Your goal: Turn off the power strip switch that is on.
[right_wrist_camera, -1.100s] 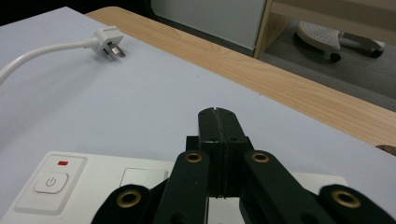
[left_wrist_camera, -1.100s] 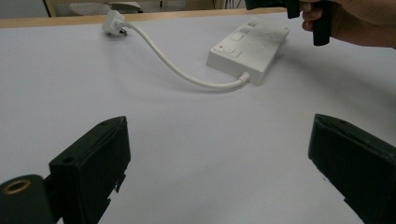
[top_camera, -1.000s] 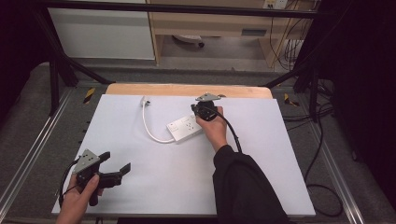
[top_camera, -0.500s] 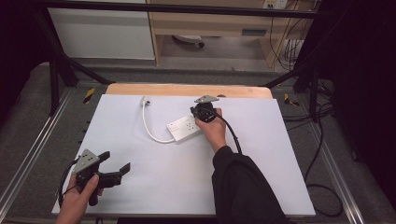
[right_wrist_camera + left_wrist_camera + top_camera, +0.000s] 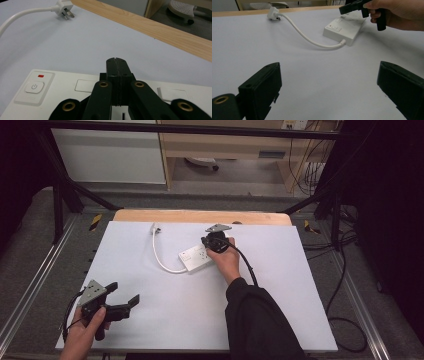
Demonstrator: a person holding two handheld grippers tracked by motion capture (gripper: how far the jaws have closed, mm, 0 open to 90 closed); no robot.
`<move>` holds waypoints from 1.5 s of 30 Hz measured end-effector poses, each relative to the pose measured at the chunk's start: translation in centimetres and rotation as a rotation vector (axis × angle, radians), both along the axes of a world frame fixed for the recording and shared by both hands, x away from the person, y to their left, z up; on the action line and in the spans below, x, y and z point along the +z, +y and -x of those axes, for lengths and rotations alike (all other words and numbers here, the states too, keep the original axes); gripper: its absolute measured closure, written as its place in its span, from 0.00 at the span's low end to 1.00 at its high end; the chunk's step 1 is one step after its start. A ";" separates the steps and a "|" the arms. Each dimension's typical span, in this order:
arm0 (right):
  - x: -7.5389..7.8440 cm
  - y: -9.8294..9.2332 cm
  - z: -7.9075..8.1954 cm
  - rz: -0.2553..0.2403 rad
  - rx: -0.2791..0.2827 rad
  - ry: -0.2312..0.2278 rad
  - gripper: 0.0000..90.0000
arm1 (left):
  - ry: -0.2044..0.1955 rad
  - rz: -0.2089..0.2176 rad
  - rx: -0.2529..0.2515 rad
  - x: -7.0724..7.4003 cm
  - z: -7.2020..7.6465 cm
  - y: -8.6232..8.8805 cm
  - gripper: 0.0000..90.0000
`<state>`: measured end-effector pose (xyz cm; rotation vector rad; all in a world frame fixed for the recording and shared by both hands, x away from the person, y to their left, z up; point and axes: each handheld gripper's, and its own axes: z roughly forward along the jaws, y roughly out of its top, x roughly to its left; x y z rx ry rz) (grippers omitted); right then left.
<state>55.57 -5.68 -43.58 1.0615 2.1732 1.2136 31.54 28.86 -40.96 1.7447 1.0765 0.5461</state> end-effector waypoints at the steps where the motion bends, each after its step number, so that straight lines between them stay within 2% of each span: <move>1: 0.0 0.1 0.0 -0.002 0.001 0.004 1.00 | -0.001 0.000 0.001 0.0 0.0 0.0 0.06; 26: -0.4 0.6 0.3 -0.016 0.019 0.037 1.00 | 0.000 -0.002 -0.005 0.0 0.0 0.0 0.06; 45: -0.6 0.7 0.3 -0.010 0.024 0.040 1.00 | -0.003 -0.003 -0.004 0.0 0.0 0.0 0.06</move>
